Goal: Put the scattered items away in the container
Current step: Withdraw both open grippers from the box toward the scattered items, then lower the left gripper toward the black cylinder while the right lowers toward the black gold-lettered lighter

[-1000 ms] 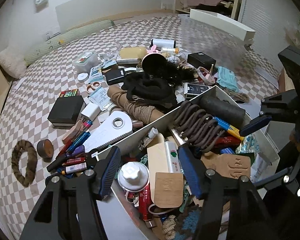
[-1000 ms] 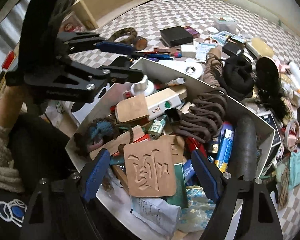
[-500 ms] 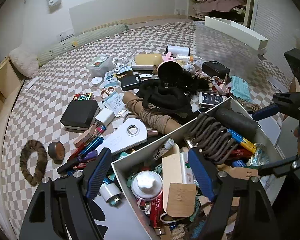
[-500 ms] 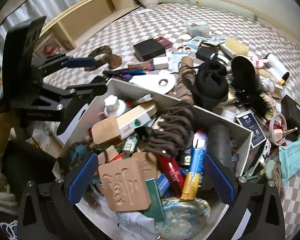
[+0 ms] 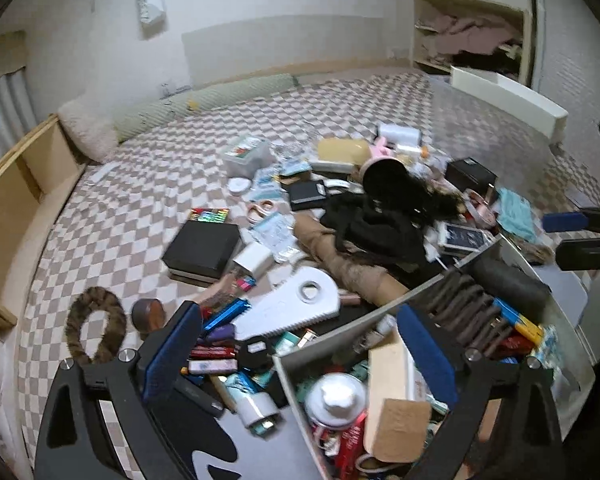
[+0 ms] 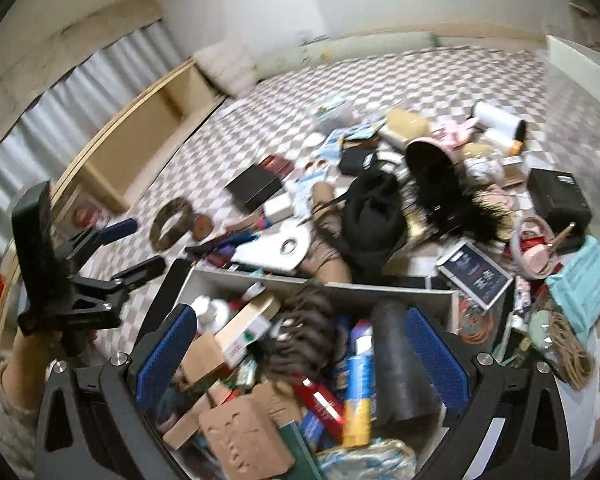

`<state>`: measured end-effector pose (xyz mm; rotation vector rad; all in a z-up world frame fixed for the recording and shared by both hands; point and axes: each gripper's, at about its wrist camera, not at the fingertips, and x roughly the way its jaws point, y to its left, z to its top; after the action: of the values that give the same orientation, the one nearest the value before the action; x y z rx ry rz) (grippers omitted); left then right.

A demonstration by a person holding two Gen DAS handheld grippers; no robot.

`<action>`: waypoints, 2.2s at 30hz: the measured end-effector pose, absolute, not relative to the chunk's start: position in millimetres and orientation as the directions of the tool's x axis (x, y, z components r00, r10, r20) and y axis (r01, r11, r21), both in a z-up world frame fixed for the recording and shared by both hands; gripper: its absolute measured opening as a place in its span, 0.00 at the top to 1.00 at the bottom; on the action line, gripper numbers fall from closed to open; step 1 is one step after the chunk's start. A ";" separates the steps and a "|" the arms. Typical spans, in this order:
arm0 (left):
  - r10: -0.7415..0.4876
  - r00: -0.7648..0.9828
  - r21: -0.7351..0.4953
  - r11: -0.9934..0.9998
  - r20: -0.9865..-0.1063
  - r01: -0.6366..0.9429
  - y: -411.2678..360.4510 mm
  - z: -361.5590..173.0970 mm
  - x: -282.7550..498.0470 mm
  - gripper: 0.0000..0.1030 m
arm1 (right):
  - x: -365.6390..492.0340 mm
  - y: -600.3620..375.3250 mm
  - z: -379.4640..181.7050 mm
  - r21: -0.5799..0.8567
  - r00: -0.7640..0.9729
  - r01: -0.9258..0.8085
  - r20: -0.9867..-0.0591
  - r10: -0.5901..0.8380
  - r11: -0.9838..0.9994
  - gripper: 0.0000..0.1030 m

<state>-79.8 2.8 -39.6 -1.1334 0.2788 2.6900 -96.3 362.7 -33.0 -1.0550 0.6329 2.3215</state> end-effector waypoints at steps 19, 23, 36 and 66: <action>-0.128 -0.591 0.137 -0.990 -0.797 0.029 -91.3 -89.4 -125.4 0.04 | -60.6 409.9 -37.8 -0.036 -0.403 -0.722 -0.789 0.464 -0.691 0.00; -0.202 -0.522 0.193 -0.979 -0.829 0.072 -108.5 -115.0 -131.4 0.04 | -53.2 420.2 -42.0 -0.036 -0.380 -0.744 -0.799 0.466 -0.667 0.00; -0.290 -0.327 0.269 -0.957 -0.899 0.109 -129.9 -177.1 -142.7 0.04 | -24.6 456.2 -50.8 0.034 -0.333 -0.850 -0.808 0.486 -0.526 0.00; -0.315 -0.151 0.298 -0.946 -0.937 0.130 -129.5 -221.5 -159.3 0.04 | -30.6 467.7 -72.5 -0.152 -0.118 -0.862 -0.867 0.484 -0.483 0.00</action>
<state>-159.3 -129.5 -221.5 -2.2058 0.2542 2.6240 -30.6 467.7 -72.5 -1.1575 0.4916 1.7671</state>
